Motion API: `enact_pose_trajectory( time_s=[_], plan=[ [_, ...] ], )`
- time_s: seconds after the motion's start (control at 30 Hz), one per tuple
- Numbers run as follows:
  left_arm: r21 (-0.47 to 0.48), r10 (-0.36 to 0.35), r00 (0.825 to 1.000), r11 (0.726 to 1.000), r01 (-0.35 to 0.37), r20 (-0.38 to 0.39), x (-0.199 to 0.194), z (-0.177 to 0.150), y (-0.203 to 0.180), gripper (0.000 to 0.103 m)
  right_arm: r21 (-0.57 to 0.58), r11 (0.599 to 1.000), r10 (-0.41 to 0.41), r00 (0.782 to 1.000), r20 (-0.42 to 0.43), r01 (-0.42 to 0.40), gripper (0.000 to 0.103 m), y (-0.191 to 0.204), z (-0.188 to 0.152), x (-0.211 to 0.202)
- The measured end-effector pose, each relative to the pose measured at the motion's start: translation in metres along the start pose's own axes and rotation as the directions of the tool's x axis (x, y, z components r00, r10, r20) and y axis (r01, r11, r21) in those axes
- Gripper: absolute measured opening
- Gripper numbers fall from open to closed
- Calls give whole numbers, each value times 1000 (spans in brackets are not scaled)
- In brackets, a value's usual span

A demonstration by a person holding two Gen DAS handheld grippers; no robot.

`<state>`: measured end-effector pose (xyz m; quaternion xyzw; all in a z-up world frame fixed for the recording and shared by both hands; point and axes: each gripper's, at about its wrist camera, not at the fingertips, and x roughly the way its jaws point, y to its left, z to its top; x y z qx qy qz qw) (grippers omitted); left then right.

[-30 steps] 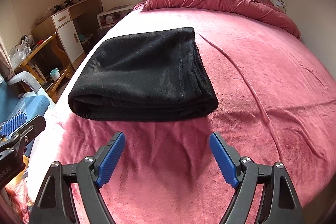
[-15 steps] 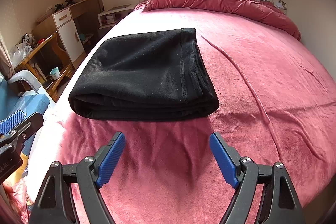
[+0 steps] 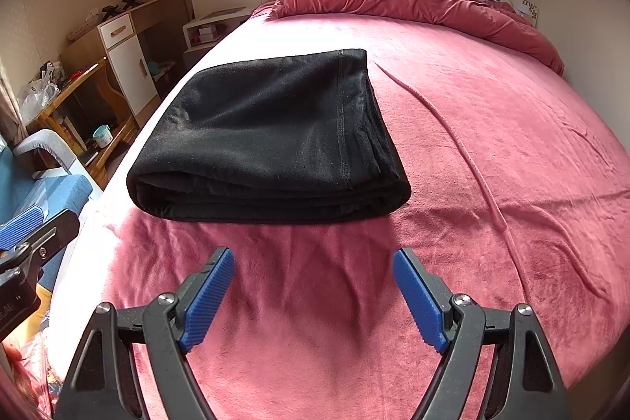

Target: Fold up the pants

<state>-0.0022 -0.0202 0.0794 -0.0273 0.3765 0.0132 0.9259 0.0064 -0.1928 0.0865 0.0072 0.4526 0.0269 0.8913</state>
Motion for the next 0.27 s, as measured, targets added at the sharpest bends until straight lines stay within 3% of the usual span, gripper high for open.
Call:
enact_pose_trajectory(
  time_s=[0.27],
  plan=[
    [-15,-25,1000,1000,25,-5,6,-2,2,74,19,1000,-1,1000,-24,2,84,-8,-5,8]
  ],
)
